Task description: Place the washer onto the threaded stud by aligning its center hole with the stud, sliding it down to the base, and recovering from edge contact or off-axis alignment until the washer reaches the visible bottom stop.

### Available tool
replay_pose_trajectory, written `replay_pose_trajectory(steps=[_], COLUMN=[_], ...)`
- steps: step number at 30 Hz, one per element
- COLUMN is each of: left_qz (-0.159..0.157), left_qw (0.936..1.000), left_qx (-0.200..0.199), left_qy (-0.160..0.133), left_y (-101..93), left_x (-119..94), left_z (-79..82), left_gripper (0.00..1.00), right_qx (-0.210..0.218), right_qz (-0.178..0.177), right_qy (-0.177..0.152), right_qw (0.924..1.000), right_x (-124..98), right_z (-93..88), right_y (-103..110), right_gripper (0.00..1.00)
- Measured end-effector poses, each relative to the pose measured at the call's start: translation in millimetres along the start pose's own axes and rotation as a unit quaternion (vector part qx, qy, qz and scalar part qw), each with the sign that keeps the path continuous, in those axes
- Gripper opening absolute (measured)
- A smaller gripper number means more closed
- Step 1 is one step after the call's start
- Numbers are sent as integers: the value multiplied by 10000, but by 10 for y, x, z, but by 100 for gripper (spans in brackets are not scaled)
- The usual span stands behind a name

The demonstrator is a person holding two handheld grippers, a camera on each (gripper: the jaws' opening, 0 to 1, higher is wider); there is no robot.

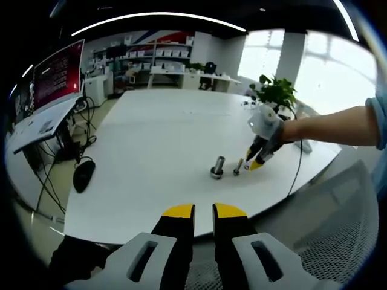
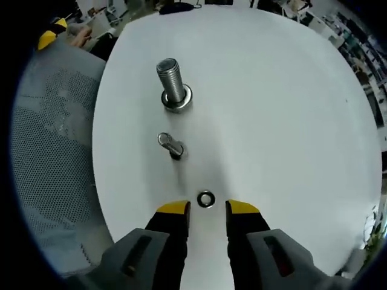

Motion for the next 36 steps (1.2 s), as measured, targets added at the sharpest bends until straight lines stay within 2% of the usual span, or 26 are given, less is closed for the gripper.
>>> replay_pose_trajectory(steps=[8, 10, 16, 27, 36], left_qz=[-2, 0, -2, 5, 15], left_qw=[10000, 10000, 10000, 10000, 10000], left_qx=[5, 4, 11, 4, -10], left_qy=[15, 14, 19, 8, -5], left_y=[-2, -2, 0, 0, 3], left_x=[1, 1, 2, 2, 0], left_z=[-1, -2, -3, 1, 3], left_gripper=[9, 9, 9, 9, 9], right_qx=[120, 85, 177, 136, -112], right_qz=[33, 22, 12, 203, 285], right_qy=[-34, -66, -87, -522, -580], right_qw=[9999, 9999, 9998, 9983, 9978], right_x=[52, 49, 27, -228, -425], right_z=[-1, -2, 3, 149, 261], right_y=[-28, -29, -8, 125, 235], right_gripper=[22, 15, 14, 13, 13])
Point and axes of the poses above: the point that each gripper's makers call its tool centre point, and the gripper's own axes: x roughly forward along the fingers, y roughly to its left, z roughly out of its top, the point moved 9 cm from there along -x, roughly backward along the fingers, and after that the axes turned 12 degrees about z, right-handed, at the moved point
